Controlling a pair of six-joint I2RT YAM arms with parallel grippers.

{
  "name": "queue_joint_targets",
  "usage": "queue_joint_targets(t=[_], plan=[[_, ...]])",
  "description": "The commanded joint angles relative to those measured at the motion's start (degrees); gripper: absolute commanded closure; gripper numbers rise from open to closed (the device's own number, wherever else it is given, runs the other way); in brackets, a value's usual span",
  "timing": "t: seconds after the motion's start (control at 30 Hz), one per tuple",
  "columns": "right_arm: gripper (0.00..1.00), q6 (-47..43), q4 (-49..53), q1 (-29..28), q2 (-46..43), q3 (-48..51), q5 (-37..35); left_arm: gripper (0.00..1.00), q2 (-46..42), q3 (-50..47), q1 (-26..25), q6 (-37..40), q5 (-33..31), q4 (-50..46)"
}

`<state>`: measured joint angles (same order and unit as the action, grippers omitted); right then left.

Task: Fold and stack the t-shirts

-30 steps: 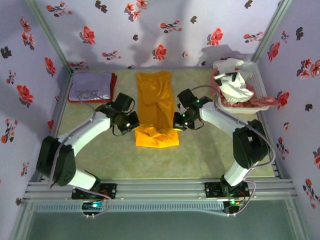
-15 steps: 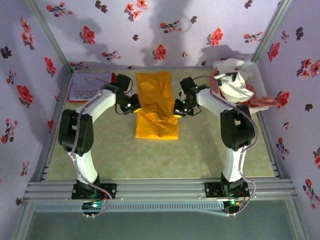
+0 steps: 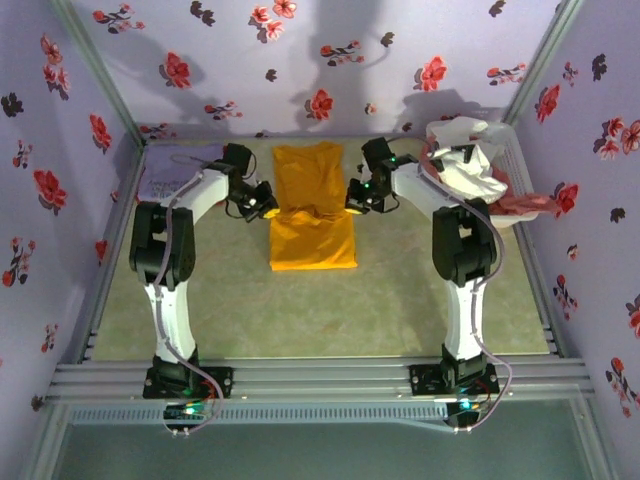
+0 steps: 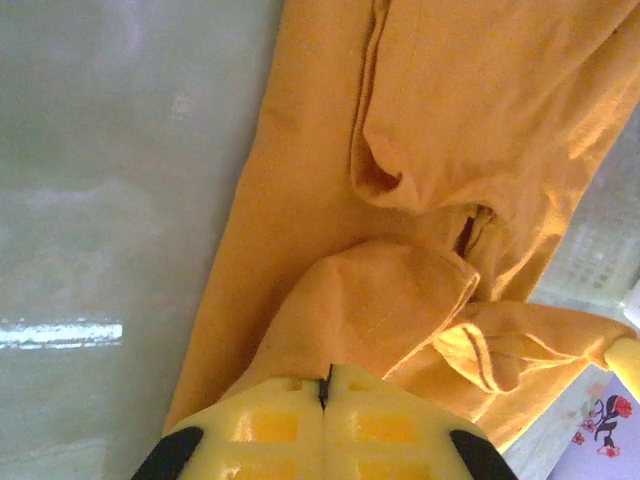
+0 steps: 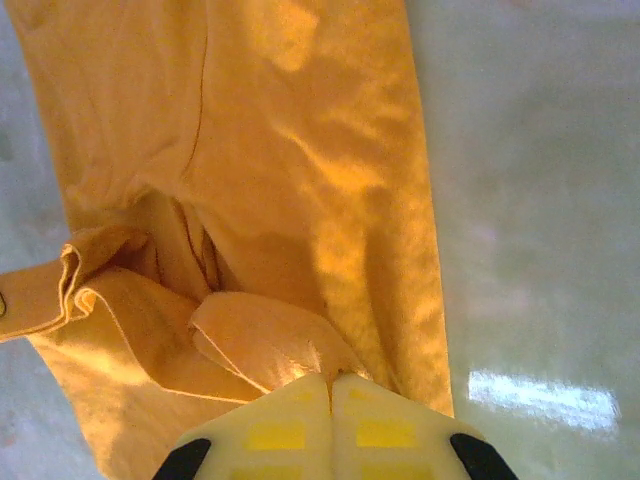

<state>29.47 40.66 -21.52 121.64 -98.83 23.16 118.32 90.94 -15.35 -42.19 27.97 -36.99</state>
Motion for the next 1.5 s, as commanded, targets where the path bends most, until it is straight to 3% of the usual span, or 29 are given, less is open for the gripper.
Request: queue_joint_targets(t=[0.0,0.1,0.13,0.2,0.23,0.37,0.53,0.7,1.0,1.17,1.47], plan=[[1.0,-2.8,2.8,0.9,3.3,-5.6,1.0,1.0,1.4,3.3,1.2,1.8,1.9,-1.3],[0.98,-3.1,5.3,2.1,5.9,-9.1,0.8,1.0,2.5,4.7,1.9,1.6,2.1,-1.3],[0.89,-3.2,5.9,2.6,6.4,-10.1,1.3,1.0,2.9,5.4,2.2,1.6,2.2,-1.7],[0.68,-3.7,7.3,3.2,6.8,-11.9,1.8,0.85,3.3,6.6,2.7,1.8,2.5,-2.5],[0.63,-4.0,7.8,3.5,6.4,-12.4,1.7,0.75,3.3,7.0,3.2,1.9,3.5,-2.5],[0.56,-5.0,10.4,4.2,3.6,-12.8,1.5,0.68,0.3,5.7,5.5,0.8,7.0,-0.5],[0.53,-4.0,8.9,4.1,-2.8,-5.9,3.3,0.55,-5.6,-0.6,5.3,-0.1,6.0,1.9],[0.52,-1.5,4.4,3.0,-9.5,2.8,5.0,0.56,-10.5,-9.3,2.6,-1.9,4.0,6.7],[0.52,4.7,-5.4,-2.9,-13.7,16.8,7.3,0.57,-8.4,-15.2,-9.9,-4.2,-1.6,10.6],[0.51,3.1,-9.1,-3.3,-10.8,23.4,9.0,0.55,-8.0,-21.7,-10.4,-7.5,0.0,18.2],[0.51,0.7,-7.4,-3.7,-14.3,31.4,5.4,0.52,-8.1,-24.2,-10.5,-4.8,1.5,16.1]])
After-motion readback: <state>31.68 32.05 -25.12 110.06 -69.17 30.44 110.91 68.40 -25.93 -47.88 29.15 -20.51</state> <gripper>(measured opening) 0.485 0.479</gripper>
